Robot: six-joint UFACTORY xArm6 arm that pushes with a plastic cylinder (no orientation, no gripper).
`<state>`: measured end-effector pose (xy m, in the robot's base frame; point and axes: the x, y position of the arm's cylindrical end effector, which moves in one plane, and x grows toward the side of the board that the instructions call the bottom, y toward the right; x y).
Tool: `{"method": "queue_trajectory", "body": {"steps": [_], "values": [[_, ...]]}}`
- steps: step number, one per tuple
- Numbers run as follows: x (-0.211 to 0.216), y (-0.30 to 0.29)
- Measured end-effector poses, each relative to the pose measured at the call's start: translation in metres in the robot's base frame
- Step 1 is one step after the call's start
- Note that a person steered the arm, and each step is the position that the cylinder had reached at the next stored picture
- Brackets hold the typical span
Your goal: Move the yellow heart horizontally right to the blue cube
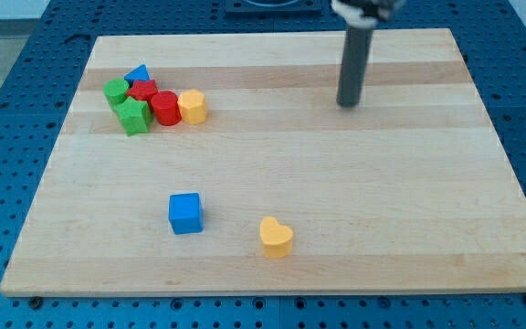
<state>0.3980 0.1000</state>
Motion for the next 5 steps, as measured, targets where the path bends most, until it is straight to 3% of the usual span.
{"method": "queue_trajectory", "body": {"steps": [2,3,5], "values": [[0.169,-0.019],[0.220,-0.030],[0.206,-0.123]]}}
